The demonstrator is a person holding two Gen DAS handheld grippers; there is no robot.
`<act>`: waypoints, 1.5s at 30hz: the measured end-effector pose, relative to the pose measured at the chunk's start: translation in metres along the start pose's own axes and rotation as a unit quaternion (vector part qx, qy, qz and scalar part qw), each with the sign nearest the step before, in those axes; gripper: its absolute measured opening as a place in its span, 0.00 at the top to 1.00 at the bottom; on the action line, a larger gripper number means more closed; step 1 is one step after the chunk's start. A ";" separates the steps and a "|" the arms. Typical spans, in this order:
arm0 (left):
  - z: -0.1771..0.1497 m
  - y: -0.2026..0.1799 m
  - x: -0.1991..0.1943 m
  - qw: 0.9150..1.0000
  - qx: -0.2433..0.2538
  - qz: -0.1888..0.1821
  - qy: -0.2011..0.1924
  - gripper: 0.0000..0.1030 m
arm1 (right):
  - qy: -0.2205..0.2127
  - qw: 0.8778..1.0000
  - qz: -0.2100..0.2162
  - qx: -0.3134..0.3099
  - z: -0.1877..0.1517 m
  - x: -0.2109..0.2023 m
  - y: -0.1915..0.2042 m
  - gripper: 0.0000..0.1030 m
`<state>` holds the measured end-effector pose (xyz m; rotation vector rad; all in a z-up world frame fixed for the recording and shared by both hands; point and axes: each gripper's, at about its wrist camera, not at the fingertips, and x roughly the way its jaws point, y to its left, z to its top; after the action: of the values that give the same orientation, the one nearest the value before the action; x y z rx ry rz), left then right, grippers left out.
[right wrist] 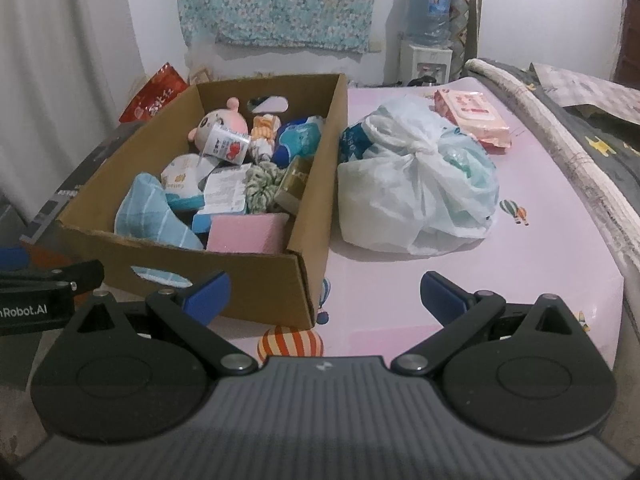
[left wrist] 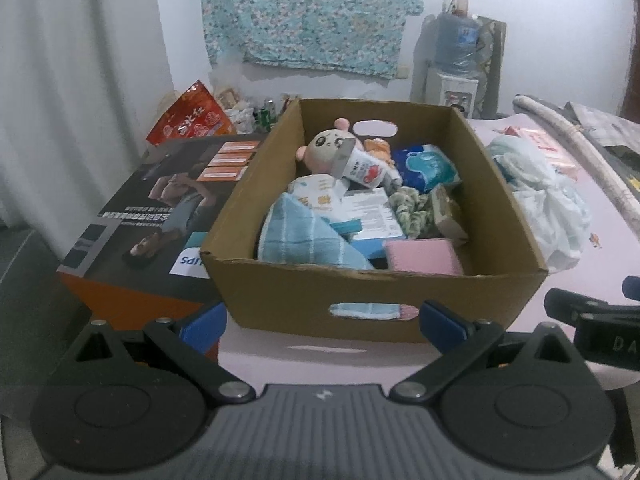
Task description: Organize soft objects
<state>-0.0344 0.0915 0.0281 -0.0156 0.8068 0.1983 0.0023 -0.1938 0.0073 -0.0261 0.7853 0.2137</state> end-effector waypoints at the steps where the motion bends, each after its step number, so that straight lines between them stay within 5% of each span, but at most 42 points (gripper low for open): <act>1: 0.000 0.001 0.001 1.000 -0.002 0.002 0.003 0.00 | 0.004 1.000 0.000 -0.003 0.000 0.002 0.002 0.01; 20: 0.004 0.005 0.019 0.999 0.000 0.002 0.042 0.00 | 0.034 0.999 -0.012 -0.020 0.003 0.023 0.016 0.01; 45: 0.002 0.004 0.021 0.999 0.003 -0.001 0.047 0.00 | 0.038 0.999 -0.012 -0.024 0.003 0.026 0.017 0.01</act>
<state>-0.0194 0.0996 0.0146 -0.0208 0.9005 0.1942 0.0193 -0.1716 -0.0080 -0.0885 0.8560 0.2096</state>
